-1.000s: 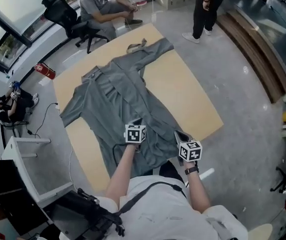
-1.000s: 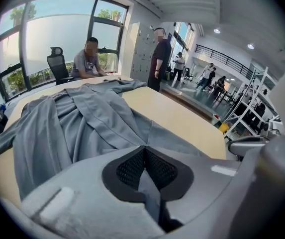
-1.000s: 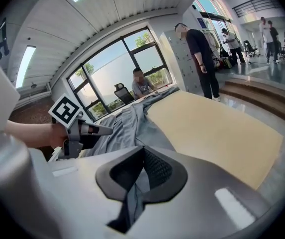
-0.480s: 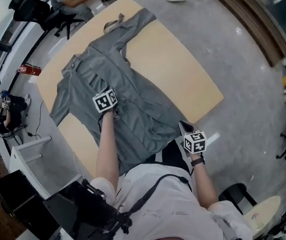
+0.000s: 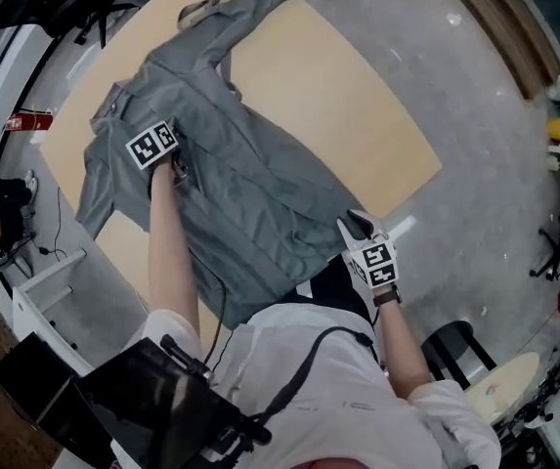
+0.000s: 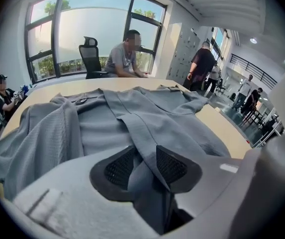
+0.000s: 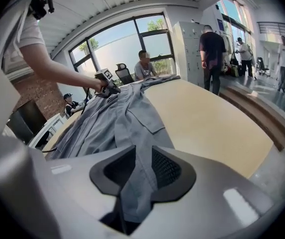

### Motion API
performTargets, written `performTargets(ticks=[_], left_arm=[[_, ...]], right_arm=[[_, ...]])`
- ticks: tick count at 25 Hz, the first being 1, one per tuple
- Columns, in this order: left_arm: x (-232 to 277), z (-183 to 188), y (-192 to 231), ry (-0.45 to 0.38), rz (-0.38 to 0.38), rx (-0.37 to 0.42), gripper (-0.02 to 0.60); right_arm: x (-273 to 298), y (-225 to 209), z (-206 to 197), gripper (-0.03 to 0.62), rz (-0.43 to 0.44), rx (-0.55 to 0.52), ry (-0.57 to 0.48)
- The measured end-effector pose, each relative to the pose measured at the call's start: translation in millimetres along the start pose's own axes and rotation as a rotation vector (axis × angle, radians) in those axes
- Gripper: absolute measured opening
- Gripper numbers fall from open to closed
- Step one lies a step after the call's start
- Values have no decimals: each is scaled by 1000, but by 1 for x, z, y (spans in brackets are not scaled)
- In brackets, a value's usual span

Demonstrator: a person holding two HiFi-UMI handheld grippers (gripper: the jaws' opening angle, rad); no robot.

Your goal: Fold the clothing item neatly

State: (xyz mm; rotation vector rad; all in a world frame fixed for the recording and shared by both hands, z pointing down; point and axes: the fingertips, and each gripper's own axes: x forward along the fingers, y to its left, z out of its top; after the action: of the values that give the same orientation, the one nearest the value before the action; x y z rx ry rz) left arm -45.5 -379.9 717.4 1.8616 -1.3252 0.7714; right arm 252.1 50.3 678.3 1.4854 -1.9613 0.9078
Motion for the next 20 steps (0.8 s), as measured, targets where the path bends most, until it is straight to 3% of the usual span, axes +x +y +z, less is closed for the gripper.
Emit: performTargets(ticks=[3, 7, 10, 12, 15, 16, 20], left_arm=[[12, 7, 5, -6, -6, -14, 153], [23, 14, 3, -28, -42, -49, 140], [26, 16, -3, -26, -59, -37, 26], [25, 17, -8, -29, -80, -30, 15], [20, 20, -14, -36, -122, -18, 14], [17, 21, -16, -37, -141, -13, 12], [-3, 29, -14, -48, -184, -16, 11]], right_arm=[[8, 9, 5, 108, 10, -72, 27], [29, 24, -6, 145, 56, -87, 107], [42, 31, -20, 137, 69, -147, 180], [48, 29, -28, 133, 42, -209, 227], [51, 22, -26, 79, 16, -201, 233], [50, 21, -24, 30, 17, -187, 229], [28, 28, -5, 25, 62, -148, 188]])
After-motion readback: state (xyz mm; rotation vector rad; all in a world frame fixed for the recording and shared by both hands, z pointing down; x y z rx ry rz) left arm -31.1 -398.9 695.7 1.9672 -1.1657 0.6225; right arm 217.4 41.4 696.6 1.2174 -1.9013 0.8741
